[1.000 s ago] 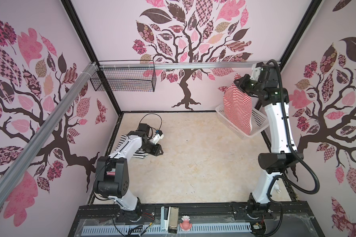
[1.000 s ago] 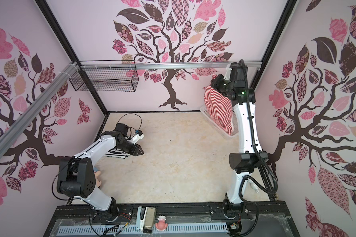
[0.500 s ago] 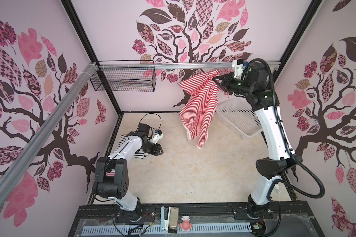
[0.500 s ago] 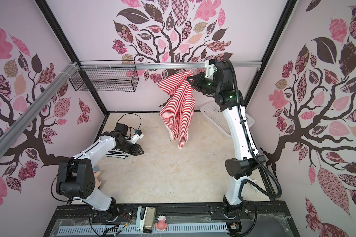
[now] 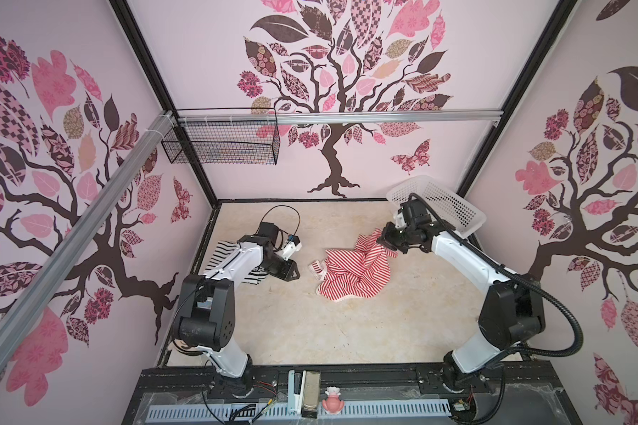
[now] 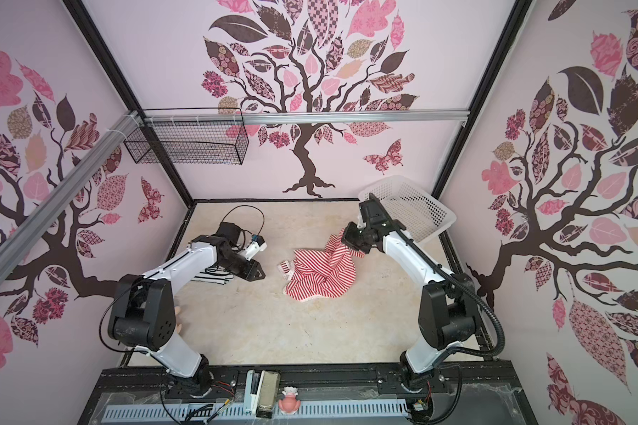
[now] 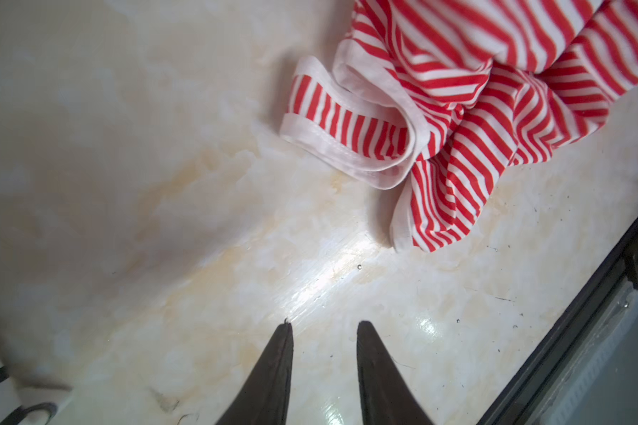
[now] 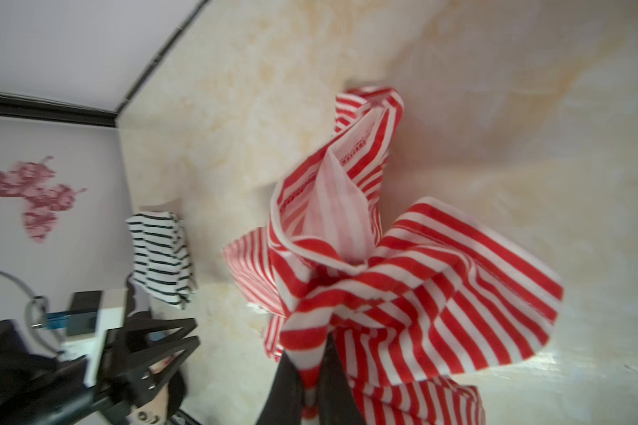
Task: Fold and stack the tank tops
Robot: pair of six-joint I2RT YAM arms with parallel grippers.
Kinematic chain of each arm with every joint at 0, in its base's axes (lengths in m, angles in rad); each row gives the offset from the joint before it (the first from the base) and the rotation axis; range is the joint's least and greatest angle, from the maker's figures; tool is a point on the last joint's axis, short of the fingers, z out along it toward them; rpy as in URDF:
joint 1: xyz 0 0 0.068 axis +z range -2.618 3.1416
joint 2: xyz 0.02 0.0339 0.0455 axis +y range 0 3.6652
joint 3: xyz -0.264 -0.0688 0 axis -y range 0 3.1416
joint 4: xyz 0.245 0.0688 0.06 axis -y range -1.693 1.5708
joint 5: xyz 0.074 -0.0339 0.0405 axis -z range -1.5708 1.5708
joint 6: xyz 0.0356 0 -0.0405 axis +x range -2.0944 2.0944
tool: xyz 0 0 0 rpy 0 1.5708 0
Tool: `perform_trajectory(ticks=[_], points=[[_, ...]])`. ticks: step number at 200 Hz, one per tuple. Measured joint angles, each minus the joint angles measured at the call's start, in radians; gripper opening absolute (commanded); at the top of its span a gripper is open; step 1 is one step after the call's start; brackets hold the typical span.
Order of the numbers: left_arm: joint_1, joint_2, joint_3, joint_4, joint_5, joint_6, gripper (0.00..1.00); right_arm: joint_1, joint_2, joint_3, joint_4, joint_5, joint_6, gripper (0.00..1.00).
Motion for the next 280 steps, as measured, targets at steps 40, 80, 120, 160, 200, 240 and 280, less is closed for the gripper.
perform_trajectory(ticks=[40, 80, 120, 160, 200, 240, 280], points=[[-0.184, 0.124, 0.124, 0.003, -0.045, 0.001, 0.34, 0.014, -0.145, -0.147, -0.022, 0.132, -0.035, 0.13], [-0.241, 0.252, 0.233, 0.009, -0.115, 0.002, 0.36, 0.012, -0.274, -0.276, -0.021, 0.175, -0.037, 0.29], [-0.237, 0.254, 0.235, 0.024, -0.196, 0.009, 0.38, 0.012, -0.325, -0.369, -0.023, 0.178, -0.031, 0.35], [-0.237, 0.208, 0.203, 0.072, -0.221, 0.026, 0.66, 0.012, -0.352, -0.414, -0.013, 0.163, -0.027, 0.36], [-0.237, 0.183, 0.189, 0.080, -0.191, 0.055, 0.67, 0.012, -0.352, -0.415, 0.002, 0.156, -0.027, 0.36], [-0.237, 0.204, 0.193, 0.078, -0.167, 0.090, 0.62, 0.012, -0.353, -0.415, 0.002, 0.155, -0.027, 0.36], [-0.237, 0.249, 0.193, 0.070, -0.165, 0.115, 0.51, 0.012, -0.361, -0.415, 0.002, 0.153, -0.024, 0.35]])
